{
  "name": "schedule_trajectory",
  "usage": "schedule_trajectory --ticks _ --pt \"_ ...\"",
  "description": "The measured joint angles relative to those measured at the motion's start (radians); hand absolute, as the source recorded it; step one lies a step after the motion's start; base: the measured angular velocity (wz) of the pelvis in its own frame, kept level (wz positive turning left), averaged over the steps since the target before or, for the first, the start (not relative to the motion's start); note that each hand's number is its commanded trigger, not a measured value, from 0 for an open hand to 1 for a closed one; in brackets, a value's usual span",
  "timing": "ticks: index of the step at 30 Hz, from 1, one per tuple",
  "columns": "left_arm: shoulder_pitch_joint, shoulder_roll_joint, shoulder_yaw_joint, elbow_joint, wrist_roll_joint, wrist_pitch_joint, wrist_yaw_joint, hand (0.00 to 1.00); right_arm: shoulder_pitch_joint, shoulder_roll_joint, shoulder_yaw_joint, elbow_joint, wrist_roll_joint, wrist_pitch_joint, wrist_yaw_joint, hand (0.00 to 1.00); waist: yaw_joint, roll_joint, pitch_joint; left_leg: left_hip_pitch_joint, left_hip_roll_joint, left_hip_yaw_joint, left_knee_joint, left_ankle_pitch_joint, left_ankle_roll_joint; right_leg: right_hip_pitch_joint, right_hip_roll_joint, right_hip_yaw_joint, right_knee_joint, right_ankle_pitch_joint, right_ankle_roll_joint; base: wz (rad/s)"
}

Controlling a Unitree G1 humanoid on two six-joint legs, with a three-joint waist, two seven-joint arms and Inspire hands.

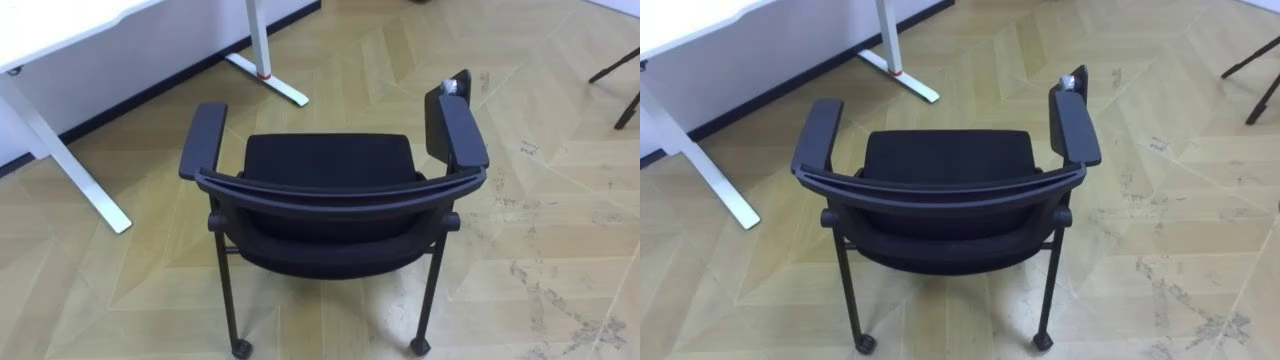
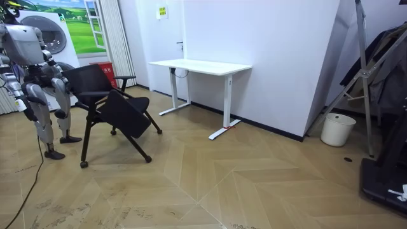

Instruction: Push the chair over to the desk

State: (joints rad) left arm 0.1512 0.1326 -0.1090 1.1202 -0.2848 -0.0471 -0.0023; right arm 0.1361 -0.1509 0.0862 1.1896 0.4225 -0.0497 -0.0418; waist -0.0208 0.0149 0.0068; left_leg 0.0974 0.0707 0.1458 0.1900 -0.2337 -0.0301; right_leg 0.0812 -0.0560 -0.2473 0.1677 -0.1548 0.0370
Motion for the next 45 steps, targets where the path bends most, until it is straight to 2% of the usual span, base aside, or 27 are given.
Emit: schedule_trajectory --ticks 7,12,17,24,28,30,32,33,35,38,41,45 --pt "0.006 0.001 0.074 0.02 0.018 0.001 0.043 0.0 0.003 0.002 -0.033 0.013 -0.036 0.0 -0.017 0.0 0.0 -0.002 0.0003 0.002 0.0 -0.001 0.001 0.0 0.0 0.002 0.0 -0.002 0.001 0.0 0.0 0.0" --pt "0.023 0.0 0.107 0.02 0.018 0.005 0.085 0.0 0.004 0.003 -0.045 0.014 -0.034 0.021 -0.054 0.0 -0.001 -0.01 0.0027 0.002 -0.001 -0.004 0.001 0.0 0.0 0.002 -0.001 -0.003 0.0 -0.002 0.001 0.0" --pt "0.043 -0.001 0.146 0.021 0.013 0.013 0.118 0.0 0.007 0.008 -0.073 0.016 -0.036 0.03 -0.071 0.0 -0.002 -0.013 -0.0017 0.003 -0.001 -0.004 0.001 0.0 0.0 0.005 -0.001 -0.005 -0.003 -0.002 0.001 0.0" --pt "0.069 -0.004 0.154 0.019 -0.004 0.015 0.192 0.0 0.022 0.015 -0.112 0.03 -0.035 0.03 -0.112 0.0 -0.001 -0.01 -0.0006 0.005 -0.001 -0.008 0.001 0.0 0.0 0.008 -0.001 -0.003 0.001 -0.002 0.001 0.01" --pt "0.072 -0.003 0.23 0.019 -0.007 0.016 0.252 0.0 0.025 0.014 -0.148 0.034 -0.037 0.031 -0.125 0.0 -0.001 -0.005 0.0034 0.004 -0.001 -0.009 -0.001 0.0 0.0 0.009 -0.001 0.001 0.003 -0.002 0.001 0.0" --pt "0.071 0.0 0.254 0.016 -0.008 0.015 0.279 0.0 0.023 0.01 -0.15 0.046 -0.033 0.031 -0.128 0.0 0.002 -0.001 0.0009 0.005 -0.001 -0.01 -0.001 0.0 0.0 0.011 -0.001 0.001 0.003 -0.002 0.001 0.02" --pt "0.067 0.001 0.287 0.006 -0.004 0.015 0.307 0.0 0.024 0.006 -0.15 0.05 -0.035 0.031 -0.127 0.0 0.002 0.003 0.0034 0.018 -0.001 -0.011 -0.004 0.0 0.0 0.023 0.0 0.002 0.001 -0.002 0.001 0.0" --pt "0.066 0.002 0.306 -0.012 -0.004 0.015 0.327 0.0 0.023 0.003 -0.151 0.049 -0.035 0.031 -0.126 0.0 0.002 0.007 0.0011 0.02 -0.001 -0.012 -0.004 0.0 0.0 0.025 0.0 0.001 0.001 -0.003 0.0 0.0" --pt "0.064 0.006 0.331 -0.069 -0.003 0.02 0.358 0.0 0.015 0.0 -0.152 0.048 -0.039 0.031 -0.12 0.0 0.002 0.011 0.0017 0.018 -0.001 -0.012 -0.003 0.0 0.0 0.024 0.0 0.0 0.001 -0.003 0.0 0.0" --pt "0.047 0.033 0.341 -0.146 0.007 0.018 0.404 0.0 0.001 -0.007 -0.156 0.047 -0.074 0.031 -0.117 0.0 0.0 0.021 -0.001 0.02 -0.001 -0.011 -0.004 0.0 0.0 0.025 0.0 0.001 0.002 -0.003 0.0 0.0" --pt "0.023 0.059 0.346 -0.196 0.064 0.013 0.447 0.0 -0.004 -0.009 -0.194 0.048 -0.095 0.031 -0.107 0.0 0.0 0.032 -0.0044 0.021 -0.001 -0.012 -0.006 0.0 0.0 0.024 0.0 -0.001 0.002 -0.003 0.0 0.0" --pt "0.007 0.079 0.351 -0.252 0.141 0.013 0.517 0.0 0.006 -0.015 -0.197 0.048 -0.109 0.031 -0.107 0.0 -0.003 0.044 -0.0015 0.039 -0.002 -0.011 -0.012 0.0 0.0 0.039 0.0 -0.001 0.0 -0.003 0.001 0.0"
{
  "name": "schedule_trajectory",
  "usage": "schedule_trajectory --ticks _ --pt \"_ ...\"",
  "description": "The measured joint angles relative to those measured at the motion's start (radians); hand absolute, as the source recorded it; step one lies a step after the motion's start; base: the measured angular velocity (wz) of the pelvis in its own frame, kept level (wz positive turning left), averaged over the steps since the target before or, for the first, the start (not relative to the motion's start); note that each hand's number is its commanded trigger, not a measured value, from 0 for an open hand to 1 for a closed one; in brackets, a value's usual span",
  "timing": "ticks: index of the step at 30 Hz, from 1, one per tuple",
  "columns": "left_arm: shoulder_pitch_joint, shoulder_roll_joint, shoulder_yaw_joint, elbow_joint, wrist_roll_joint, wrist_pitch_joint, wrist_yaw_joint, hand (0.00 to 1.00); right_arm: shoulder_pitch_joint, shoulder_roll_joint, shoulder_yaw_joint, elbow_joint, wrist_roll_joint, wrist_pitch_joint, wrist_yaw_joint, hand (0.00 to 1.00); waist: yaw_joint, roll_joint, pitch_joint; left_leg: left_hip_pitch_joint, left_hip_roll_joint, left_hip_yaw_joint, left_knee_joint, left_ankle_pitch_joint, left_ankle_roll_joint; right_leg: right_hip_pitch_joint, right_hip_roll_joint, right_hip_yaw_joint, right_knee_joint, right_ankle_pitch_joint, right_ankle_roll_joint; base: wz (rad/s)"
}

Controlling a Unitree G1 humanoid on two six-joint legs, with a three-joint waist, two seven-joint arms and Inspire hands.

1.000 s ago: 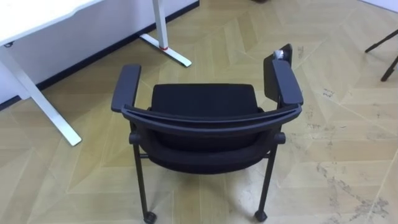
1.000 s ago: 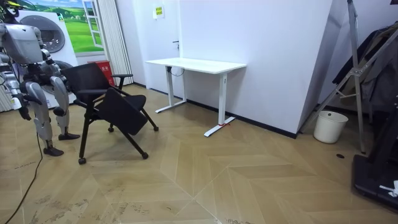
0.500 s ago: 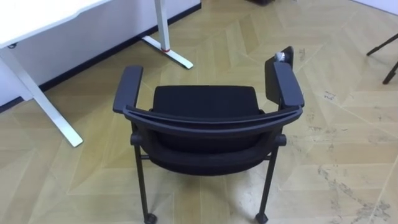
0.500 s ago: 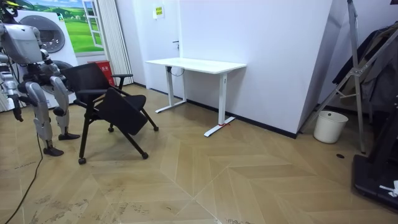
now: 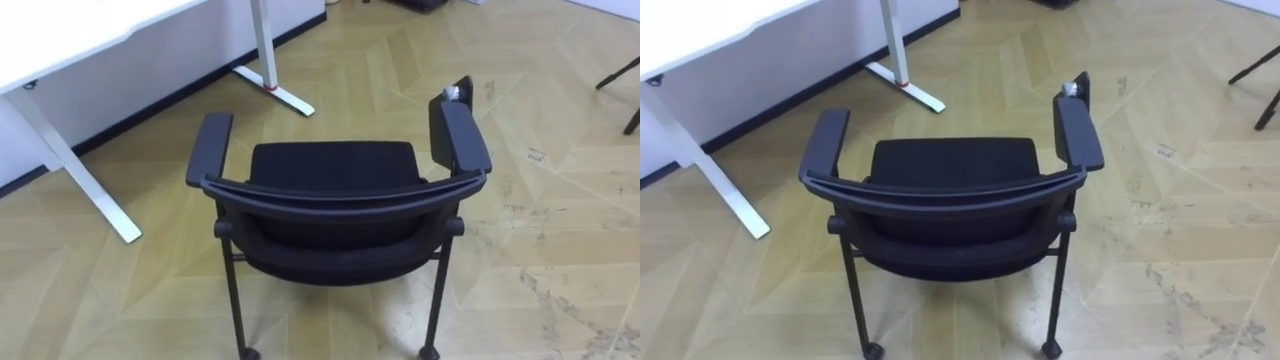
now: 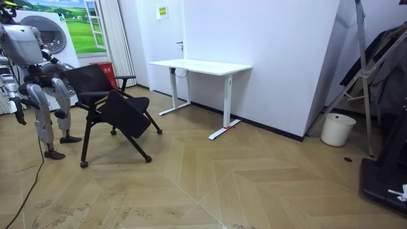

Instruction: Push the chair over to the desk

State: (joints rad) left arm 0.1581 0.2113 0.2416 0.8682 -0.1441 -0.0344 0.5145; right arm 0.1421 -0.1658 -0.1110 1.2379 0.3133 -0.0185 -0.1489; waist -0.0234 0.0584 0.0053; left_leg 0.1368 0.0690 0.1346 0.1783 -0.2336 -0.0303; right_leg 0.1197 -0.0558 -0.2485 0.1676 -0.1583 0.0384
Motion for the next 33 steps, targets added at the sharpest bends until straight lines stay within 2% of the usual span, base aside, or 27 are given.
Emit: schedule_trajectory --ticks 3,4,8,10,13,17,22,28,33 --pt "-0.001 0.002 0.003 -0.074 0.119 0.001 0.037 0.0 -0.003 0.0 -0.011 -0.003 -0.013 0.006 0.001 0.0 -0.002 0.009 0.002 -0.004 -0.001 -0.001 0.0 0.0 0.0 -0.002 0.0 0.001 -0.002 0.0 0.001 0.0" --pt "-0.002 0.006 0.002 -0.106 0.162 -0.001 0.05 0.0 -0.005 0.0 -0.011 -0.007 -0.029 0.006 0.001 0.0 -0.002 0.006 -0.0009 -0.007 -0.001 -0.001 0.0 0.0 0.0 -0.007 0.0 0.002 -0.001 0.0 0.001 0.0" --pt "-0.036 0.021 -0.002 -0.123 0.276 -0.004 0.074 0.0 -0.009 -0.009 -0.011 -0.009 -0.047 0.006 0.029 0.0 -0.01 0.017 -0.0047 -0.01 -0.002 -0.001 -0.004 0.0 0.0 -0.009 0.0 0.002 -0.002 0.0 0.001 0.0" --pt "-0.056 0.024 -0.008 -0.126 0.319 -0.004 0.089 0.0 -0.007 -0.01 -0.011 -0.009 -0.04 0.006 0.032 0.0 -0.02 0.026 -0.0091 -0.01 -0.003 -0.002 -0.006 0.0 0.0 -0.008 0.0 0.002 -0.002 0.0 0.001 0.0" --pt "-0.071 0.025 -0.011 -0.149 0.389 -0.004 0.104 0.0 -0.01 -0.01 -0.012 -0.005 -0.038 0.006 0.04 0.0 -0.033 0.033 -0.01 -0.004 -0.003 -0.003 -0.004 0.0 0.001 -0.003 -0.001 0.001 -0.002 -0.001 0.001 0.0" --pt "-0.078 0.026 -0.029 -0.223 0.488 -0.004 0.103 0.0 -0.017 -0.01 -0.012 0.002 -0.034 0.006 0.064 0.0 -0.043 0.029 -0.0075 0.007 -0.004 -0.003 -0.006 0.001 0.001 0.007 -0.002 0.003 -0.002 -0.001 0.002 0.0" --pt "-0.08 0.027 -0.039 -0.34 0.636 0.006 0.101 0.0 -0.036 -0.009 -0.016 0.007 -0.035 0.018 0.098 0.0 -0.061 0.021 -0.0041 0.009 -0.007 0.004 -0.008 0.001 0.002 0.004 -0.003 0.024 -0.004 -0.003 0.005 -0.05" --pt "-0.08 0.032 -0.063 -0.447 0.802 0.02 0.082 0.0 -0.027 -0.008 -0.031 0.007 -0.038 0.02 0.108 0.0 -0.076 0.018 -0.0041 0.007 -0.01 0.002 -0.011 0.001 0.002 0.005 -0.003 0.025 -0.016 -0.003 0.005 0.01" --pt "-0.086 0.037 -0.074 -0.503 0.889 0.022 0.082 0.0 -0.031 -0.005 -0.038 0.006 -0.041 0.02 0.108 0.0 -0.086 0.018 -0.0049 0.007 -0.009 0.002 -0.012 0.001 0.002 0.004 -0.003 0.028 -0.017 -0.003 0.005 0.0"
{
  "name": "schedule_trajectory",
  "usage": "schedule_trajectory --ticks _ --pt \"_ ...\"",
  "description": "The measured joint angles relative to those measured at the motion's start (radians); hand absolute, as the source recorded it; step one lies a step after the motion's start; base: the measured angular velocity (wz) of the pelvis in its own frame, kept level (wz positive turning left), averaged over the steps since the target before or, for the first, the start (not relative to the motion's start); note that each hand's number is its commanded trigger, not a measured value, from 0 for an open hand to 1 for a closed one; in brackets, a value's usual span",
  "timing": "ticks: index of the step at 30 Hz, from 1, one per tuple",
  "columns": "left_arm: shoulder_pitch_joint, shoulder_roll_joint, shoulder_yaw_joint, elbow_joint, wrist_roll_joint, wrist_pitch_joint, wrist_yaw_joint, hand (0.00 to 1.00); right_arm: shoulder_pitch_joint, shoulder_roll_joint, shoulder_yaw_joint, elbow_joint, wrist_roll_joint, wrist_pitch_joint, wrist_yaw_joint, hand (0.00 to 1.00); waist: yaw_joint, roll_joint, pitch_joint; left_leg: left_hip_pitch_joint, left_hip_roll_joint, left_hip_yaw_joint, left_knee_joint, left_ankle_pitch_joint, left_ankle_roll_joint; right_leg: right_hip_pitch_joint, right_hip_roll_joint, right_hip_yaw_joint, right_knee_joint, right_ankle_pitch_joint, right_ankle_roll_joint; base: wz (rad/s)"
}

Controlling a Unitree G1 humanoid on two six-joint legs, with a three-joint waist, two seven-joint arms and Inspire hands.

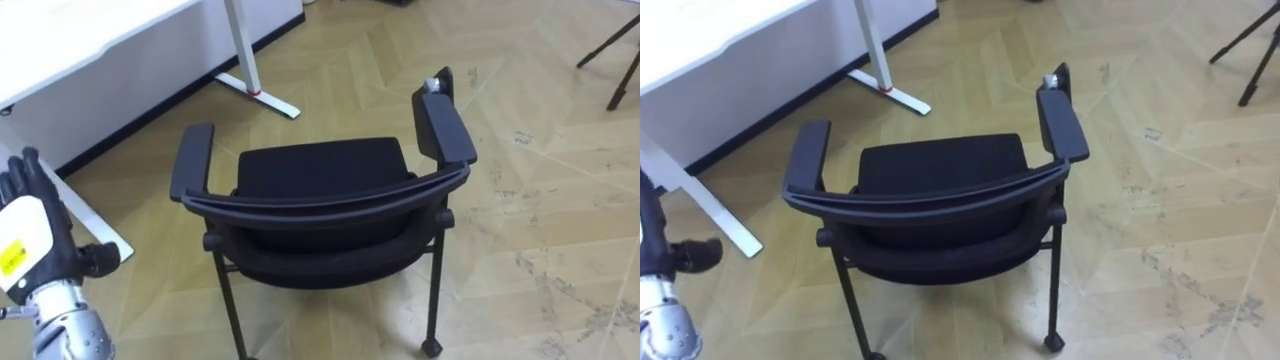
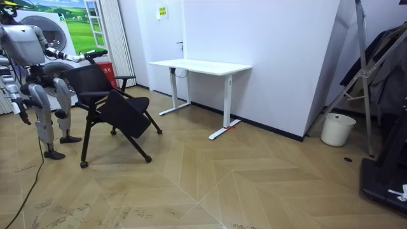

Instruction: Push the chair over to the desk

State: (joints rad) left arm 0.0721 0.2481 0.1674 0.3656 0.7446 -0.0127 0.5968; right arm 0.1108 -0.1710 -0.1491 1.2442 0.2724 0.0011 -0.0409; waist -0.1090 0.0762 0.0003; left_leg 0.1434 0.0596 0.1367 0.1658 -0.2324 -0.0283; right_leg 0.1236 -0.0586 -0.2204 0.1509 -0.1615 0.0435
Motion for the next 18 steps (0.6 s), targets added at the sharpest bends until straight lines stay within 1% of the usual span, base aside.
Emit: schedule_trajectory --ticks 3,6,10,13,18 --pt "-0.021 0.002 -0.038 0.0 0.063 0.003 -0.001 0.0 -0.004 0.001 -0.003 0.001 -0.002 0.0 0.0 0.0 0.0 0.003 -0.0005 -0.001 0.0 -0.001 0.0 0.0 0.0 0.0 0.0 0.004 0.0 0.0 0.0 0.0" --pt "-0.024 0.002 -0.065 0.0 0.115 0.005 -0.007 0.0 -0.008 0.001 -0.003 0.0 -0.007 -0.003 0.0 0.0 -0.004 0.01 -0.0005 0.0 0.0 0.0 0.0 0.0 0.0 0.0 0.001 0.007 -0.001 0.0 0.0 -0.01" --pt "-0.025 0.003 -0.104 0.0 0.148 0.007 -0.024 0.0 -0.011 0.001 -0.003 0.004 -0.008 -0.003 0.0 0.0 -0.012 0.015 0.0006 0.0 0.0 0.0 0.0 0.0 0.0 -0.002 0.001 0.01 0.0 0.0 0.0 0.0" --pt "-0.025 0.005 -0.111 0.0 0.165 0.006 -0.03 0.0 -0.011 0.001 -0.002 0.008 -0.004 -0.009 0.0 0.0 -0.022 0.015 0.0007 0.0 0.0 0.001 0.0 0.0 0.0 -0.002 0.001 0.011 0.0 0.0 0.0 0.0" --pt "-0.025 0.015 -0.112 -0.004 0.213 0.005 -0.038 0.0 -0.01 -0.001 0.002 0.01 -0.004 -0.012 0.001 0.0 -0.025 0.013 0.0016 0.0 0.0 0.004 0.0 0.0 0.0 -0.004 0.002 0.016 0.0 0.0 0.0 -0.01"
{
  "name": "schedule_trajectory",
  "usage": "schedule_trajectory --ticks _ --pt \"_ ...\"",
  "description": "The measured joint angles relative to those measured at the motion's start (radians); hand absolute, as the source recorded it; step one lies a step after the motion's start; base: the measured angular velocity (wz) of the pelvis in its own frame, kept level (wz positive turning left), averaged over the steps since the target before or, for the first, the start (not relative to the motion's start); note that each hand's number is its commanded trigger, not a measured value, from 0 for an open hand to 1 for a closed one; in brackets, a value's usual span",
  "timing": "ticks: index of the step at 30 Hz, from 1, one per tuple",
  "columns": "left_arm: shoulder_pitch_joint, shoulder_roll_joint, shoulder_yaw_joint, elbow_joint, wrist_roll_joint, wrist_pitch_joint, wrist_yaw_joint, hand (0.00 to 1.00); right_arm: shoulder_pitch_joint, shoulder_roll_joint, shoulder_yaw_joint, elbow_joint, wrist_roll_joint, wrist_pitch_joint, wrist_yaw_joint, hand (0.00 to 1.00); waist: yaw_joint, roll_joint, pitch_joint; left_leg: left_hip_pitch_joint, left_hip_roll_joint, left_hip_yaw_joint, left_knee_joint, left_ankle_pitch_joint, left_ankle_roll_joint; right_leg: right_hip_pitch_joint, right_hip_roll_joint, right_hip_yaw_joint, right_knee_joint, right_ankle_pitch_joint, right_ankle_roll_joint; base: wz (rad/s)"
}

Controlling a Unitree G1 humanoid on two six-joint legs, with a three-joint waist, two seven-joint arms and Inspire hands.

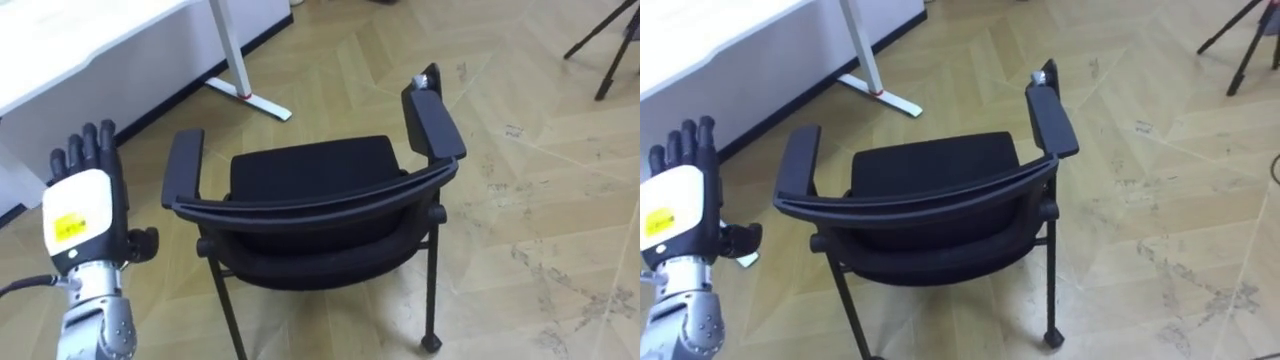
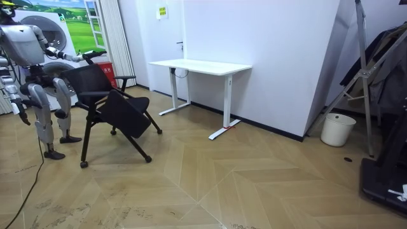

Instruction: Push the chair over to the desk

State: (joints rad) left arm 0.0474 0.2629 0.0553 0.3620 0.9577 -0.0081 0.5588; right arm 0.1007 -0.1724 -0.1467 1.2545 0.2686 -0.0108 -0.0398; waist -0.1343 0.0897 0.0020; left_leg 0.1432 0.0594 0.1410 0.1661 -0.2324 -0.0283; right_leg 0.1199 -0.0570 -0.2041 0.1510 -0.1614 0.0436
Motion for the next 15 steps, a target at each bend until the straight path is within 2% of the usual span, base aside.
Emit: schedule_trajectory --ticks 3,8,10,12,15 --pt "-0.001 0.0 -0.007 -0.003 0.039 -0.001 0.0 0.0 -0.006 0.0 0.008 0.015 0.004 -0.01 0.0 0.0 -0.001 -0.003 0.0015 0.001 0.0 0.0 -0.001 0.0 0.0 0.001 0.0 0.0 0.0 0.0 0.0 0.0" --pt "-0.003 0.005 -0.078 -0.065 0.064 0.015 -0.029 0.0 -0.012 0.0 0.029 0.016 0.005 -0.012 0.004 0.0 0.0 -0.01 0.004 -0.018 0.0 0.001 0.0 0.0 0.0 -0.017 0.0 0.001 -0.001 0.001 0.0 0.0" --pt "-0.004 0.028 -0.13 -0.115 0.068 0.019 -0.051 0.0 -0.016 -0.003 0.037 0.022 -0.001 -0.012 0.004 0.0 -0.002 -0.008 0.0032 -0.025 0.0 0.002 0.0 0.0 0.0 -0.024 0.0 0.005 0.0 0.001 0.001 -0.02" --pt "-0.007 0.04 -0.152 -0.133 0.091 0.02 -0.072 0.0 -0.026 -0.005 0.037 0.032 -0.006 -0.012 0.002 0.0 -0.005 -0.004 0.0013 -0.025 0.0 0.005 0.0 0.0 0.0 -0.026 0.0 0.008 0.0 0.001 0.001 -0.05" --pt "-0.01 0.044 -0.175 -0.137 0.104 0.024 -0.107 0.0 -0.034 -0.006 0.038 0.035 -0.01 -0.014 -0.001 0.0 -0.011 0.001 -0.0003 -0.025 0.0 0.008 -0.001 0.0 0.0 -0.029 0.0 0.012 -0.001 0.001 0.001 -0.03"
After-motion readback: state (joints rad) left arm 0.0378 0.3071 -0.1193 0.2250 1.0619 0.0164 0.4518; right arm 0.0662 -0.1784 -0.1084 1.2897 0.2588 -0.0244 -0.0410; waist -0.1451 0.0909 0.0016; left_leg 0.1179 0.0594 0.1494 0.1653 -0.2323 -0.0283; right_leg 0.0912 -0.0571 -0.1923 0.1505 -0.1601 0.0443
